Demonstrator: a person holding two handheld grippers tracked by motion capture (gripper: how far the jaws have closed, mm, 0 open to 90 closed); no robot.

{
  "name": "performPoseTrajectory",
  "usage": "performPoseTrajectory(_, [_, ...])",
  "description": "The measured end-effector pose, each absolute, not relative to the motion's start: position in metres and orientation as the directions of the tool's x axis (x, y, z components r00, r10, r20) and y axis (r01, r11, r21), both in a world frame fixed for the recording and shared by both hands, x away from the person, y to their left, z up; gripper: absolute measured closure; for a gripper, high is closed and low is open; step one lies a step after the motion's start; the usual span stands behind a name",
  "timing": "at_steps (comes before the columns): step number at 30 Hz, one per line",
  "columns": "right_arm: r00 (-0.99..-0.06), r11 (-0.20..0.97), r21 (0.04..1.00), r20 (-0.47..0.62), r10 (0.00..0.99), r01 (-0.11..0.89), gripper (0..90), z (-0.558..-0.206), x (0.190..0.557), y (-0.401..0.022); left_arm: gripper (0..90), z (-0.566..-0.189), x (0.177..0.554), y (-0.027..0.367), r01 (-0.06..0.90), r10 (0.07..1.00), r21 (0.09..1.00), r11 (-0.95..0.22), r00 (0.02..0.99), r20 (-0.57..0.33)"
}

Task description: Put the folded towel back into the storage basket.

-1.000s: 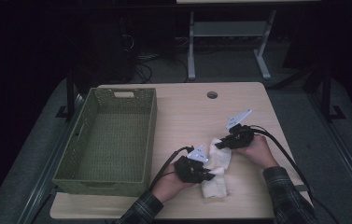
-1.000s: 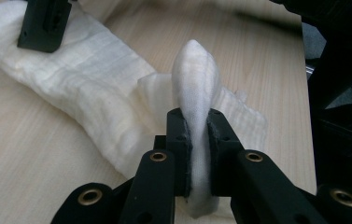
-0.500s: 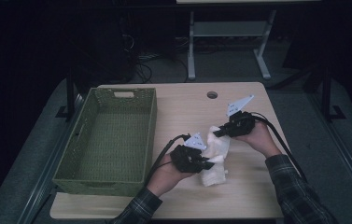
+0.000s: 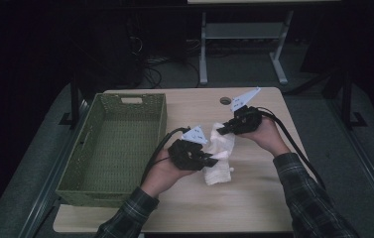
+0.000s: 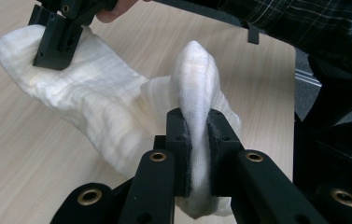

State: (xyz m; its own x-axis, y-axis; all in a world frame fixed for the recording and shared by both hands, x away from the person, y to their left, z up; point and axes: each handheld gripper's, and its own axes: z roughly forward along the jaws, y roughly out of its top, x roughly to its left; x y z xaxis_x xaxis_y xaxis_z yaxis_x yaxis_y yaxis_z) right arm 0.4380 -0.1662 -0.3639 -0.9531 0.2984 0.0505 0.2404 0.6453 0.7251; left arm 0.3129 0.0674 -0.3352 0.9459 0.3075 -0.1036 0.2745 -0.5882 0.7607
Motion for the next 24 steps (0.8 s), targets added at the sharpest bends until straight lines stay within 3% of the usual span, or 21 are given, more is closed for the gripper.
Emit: performPoseTrajectory(24, [-0.974, 0.654, 0.742, -0.007, 0.227, 0.147, 81.9, -0.32, 0.46, -0.079, 80.9, -0.309, 0.317, 0.158, 0.271, 0.339, 0.796, -0.541, 0.937, -0.089])
